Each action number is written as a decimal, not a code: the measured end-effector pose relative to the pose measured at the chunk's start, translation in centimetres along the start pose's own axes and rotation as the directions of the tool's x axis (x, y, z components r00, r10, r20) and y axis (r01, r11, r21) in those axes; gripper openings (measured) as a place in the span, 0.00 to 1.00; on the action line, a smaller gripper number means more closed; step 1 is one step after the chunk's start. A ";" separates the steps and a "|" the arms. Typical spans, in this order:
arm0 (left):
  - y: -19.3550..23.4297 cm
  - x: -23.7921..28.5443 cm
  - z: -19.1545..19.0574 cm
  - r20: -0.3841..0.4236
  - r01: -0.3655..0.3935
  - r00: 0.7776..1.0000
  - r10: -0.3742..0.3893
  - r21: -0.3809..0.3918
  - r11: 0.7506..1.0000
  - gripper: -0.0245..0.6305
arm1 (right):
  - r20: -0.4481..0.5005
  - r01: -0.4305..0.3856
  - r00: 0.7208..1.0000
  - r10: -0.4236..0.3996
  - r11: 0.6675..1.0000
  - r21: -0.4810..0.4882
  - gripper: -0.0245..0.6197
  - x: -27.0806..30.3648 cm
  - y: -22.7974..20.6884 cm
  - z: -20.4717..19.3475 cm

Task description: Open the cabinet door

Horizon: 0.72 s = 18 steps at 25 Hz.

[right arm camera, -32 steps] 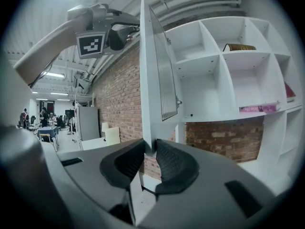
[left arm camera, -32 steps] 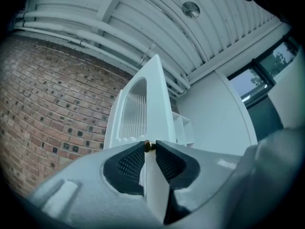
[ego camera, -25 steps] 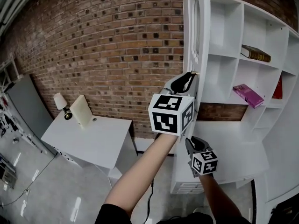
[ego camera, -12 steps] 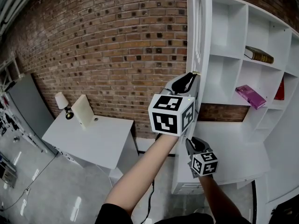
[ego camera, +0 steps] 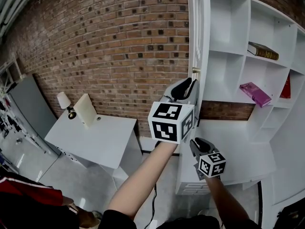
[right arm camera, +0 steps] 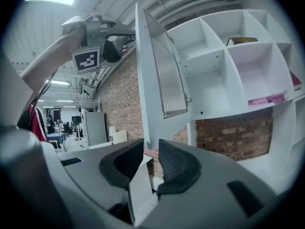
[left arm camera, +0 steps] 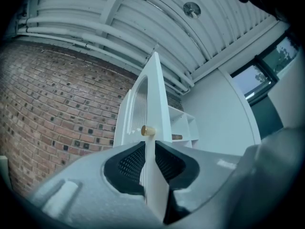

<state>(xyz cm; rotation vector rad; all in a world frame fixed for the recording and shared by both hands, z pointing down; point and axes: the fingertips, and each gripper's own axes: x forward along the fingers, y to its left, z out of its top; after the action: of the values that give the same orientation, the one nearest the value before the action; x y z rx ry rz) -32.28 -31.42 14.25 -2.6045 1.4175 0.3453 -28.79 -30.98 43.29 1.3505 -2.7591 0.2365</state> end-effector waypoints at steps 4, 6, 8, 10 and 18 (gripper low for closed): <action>-0.4 -1.8 -1.1 0.002 -0.023 1.000 0.023 -0.022 1.000 0.15 | -0.013 0.002 1.000 -0.002 1.000 0.016 0.17 -2.2 -0.7 -0.5; -0.7 -2.9 -1.5 0.006 -0.029 1.000 0.030 -0.035 0.999 0.15 | -0.016 0.014 1.000 -0.014 1.000 0.022 0.17 -3.7 -1.0 -0.7; -1.3 -4.1 -2.1 0.007 -0.028 1.000 0.028 -0.043 0.999 0.15 | -0.012 0.029 1.000 -0.029 0.999 0.035 0.17 -5.5 -1.6 -0.7; -2.2 -5.3 -3.1 0.002 -0.017 1.000 0.017 -0.052 0.999 0.14 | -0.006 0.049 0.999 -0.048 0.998 0.048 0.17 -7.8 -2.5 -0.7; -6.2 -10.3 -8.9 -0.014 0.022 1.000 -0.024 -0.141 0.990 0.07 | -0.042 0.214 0.976 -0.211 0.975 0.063 0.06 -18.5 -8.9 -3.8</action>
<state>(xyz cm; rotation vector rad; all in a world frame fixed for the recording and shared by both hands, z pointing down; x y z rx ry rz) -31.37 -21.97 25.83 -2.7379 1.4154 0.4386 -10.45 -21.30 45.76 1.6265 -2.5726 0.3390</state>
